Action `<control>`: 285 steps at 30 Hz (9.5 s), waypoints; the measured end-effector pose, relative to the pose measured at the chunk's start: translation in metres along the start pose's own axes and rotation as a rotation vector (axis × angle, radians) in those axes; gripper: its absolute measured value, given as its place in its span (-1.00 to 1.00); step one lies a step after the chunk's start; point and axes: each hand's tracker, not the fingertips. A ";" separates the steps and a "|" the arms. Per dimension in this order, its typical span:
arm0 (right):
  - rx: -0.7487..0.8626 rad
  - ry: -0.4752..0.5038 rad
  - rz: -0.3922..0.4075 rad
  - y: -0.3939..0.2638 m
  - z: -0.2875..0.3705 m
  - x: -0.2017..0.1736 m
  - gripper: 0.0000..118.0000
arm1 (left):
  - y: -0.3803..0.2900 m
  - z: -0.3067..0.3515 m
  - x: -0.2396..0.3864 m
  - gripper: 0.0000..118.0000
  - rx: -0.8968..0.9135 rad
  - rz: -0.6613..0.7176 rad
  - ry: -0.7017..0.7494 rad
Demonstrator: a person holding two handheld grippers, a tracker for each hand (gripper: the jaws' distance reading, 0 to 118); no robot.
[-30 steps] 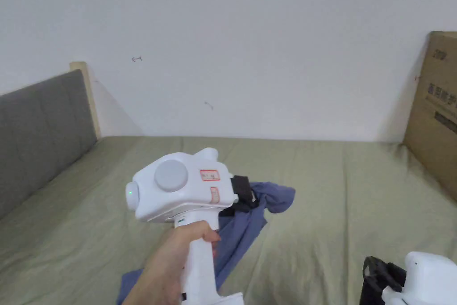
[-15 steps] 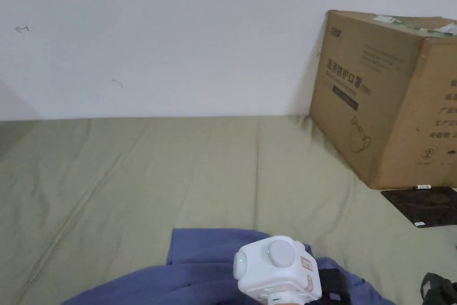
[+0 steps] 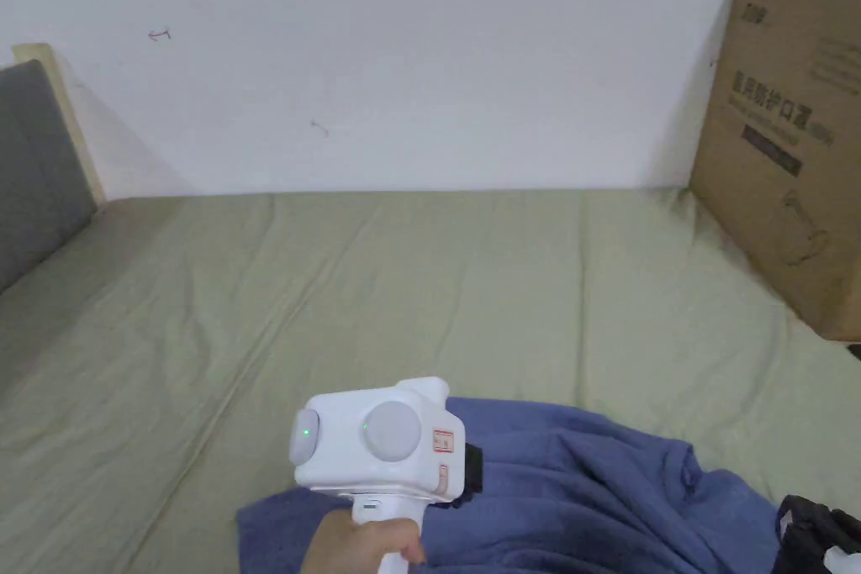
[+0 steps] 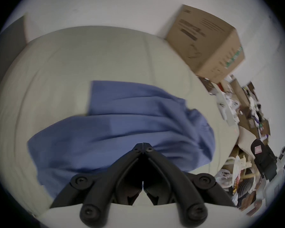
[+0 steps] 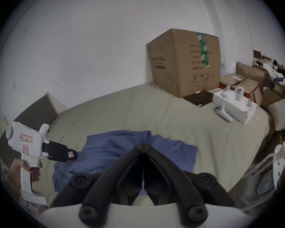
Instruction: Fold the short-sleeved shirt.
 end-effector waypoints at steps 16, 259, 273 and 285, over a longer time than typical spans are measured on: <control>-0.132 0.116 0.097 -0.022 -0.038 -0.051 -1.00 | -0.001 -0.051 -0.178 0.19 -0.073 0.202 0.391; -0.617 0.091 -0.022 -0.054 -0.091 0.064 -0.88 | -0.115 0.105 -0.214 -0.87 0.057 0.084 0.341; -0.654 0.018 0.050 -0.054 -0.030 0.103 -0.88 | -0.188 0.145 -0.198 -0.87 -0.021 0.038 0.340; -0.508 0.025 0.130 -0.014 -0.030 0.071 0.10 | -0.153 0.156 -0.187 0.31 0.133 0.089 0.313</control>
